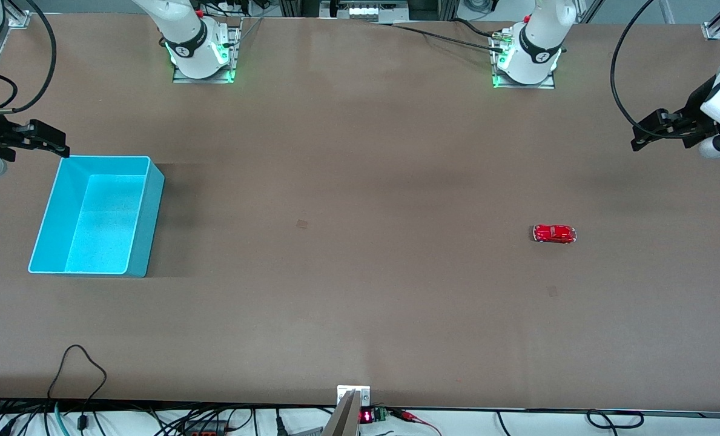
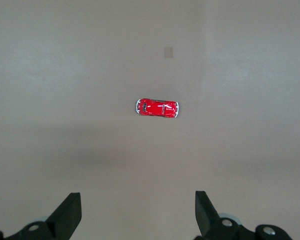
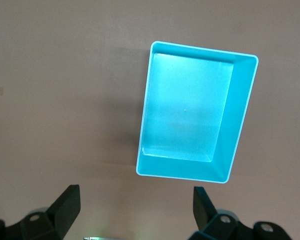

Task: Wind red beetle toy and store in blue box
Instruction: 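Lower the left gripper toward the red car while the right gripper moves over the box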

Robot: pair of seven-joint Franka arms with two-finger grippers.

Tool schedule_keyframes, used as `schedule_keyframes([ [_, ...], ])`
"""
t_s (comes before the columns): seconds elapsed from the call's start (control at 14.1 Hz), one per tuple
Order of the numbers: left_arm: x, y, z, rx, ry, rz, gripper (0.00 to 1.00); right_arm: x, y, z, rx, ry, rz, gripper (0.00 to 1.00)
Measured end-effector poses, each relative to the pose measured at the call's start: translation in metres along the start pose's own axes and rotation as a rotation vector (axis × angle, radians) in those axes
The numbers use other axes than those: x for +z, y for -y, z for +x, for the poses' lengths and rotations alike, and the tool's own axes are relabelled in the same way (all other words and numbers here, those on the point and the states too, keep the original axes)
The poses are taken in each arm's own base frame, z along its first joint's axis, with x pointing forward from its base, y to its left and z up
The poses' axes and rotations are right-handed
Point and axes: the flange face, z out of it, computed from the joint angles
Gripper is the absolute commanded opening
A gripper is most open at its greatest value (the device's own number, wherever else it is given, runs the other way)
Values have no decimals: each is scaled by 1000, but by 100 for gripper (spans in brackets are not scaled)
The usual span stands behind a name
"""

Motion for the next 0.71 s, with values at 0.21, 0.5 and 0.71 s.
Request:
schedule_keyframes([
  [0.21,1,0,-3,-1,17,1,100,0,0,0,0,0,0,100],
  [0.5,22,-13,-6,85,111,3,100,24,1,8,-7,48,6,100],
  [0.71,61,-17,6,224,189,-10,100,67,12,25,-30,150,13,100],
])
